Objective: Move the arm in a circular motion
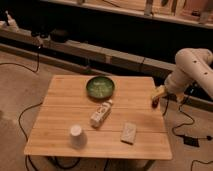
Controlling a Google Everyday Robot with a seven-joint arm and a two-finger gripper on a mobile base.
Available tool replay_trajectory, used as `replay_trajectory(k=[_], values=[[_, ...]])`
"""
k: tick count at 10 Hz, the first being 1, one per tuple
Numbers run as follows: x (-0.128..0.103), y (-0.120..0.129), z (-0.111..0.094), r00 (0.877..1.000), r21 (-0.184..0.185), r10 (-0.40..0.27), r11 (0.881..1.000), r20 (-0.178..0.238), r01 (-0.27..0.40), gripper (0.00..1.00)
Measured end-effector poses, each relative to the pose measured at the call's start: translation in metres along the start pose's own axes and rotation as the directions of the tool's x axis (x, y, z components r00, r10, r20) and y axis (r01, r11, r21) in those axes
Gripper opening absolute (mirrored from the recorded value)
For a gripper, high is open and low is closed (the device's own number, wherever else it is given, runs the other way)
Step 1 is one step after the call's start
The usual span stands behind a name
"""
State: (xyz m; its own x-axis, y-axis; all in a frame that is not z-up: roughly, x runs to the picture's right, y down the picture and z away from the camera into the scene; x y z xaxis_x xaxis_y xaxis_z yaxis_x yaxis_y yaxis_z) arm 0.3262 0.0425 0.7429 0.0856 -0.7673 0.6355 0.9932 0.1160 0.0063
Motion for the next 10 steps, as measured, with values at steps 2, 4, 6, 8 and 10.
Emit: replay_trajectory(k=[2,4,6,8,10], values=[[0.044,-0.026,-0.006,1.0,-0.031,-0.018,0.999,-0.023,0.017,0.8],[0.08,-0.078,-0.01,0.996,-0.048,-0.081,0.996,-0.035,0.079,0.8],[0.093,-0.13,-0.01,0.985,-0.05,-0.171,0.984,-0.031,0.17,0.8],[0.079,-0.181,-0.006,0.958,-0.02,-0.286,0.958,-0.003,0.286,0.8],[0.05,-0.217,-0.003,0.926,0.047,-0.377,0.926,0.025,0.375,0.8]])
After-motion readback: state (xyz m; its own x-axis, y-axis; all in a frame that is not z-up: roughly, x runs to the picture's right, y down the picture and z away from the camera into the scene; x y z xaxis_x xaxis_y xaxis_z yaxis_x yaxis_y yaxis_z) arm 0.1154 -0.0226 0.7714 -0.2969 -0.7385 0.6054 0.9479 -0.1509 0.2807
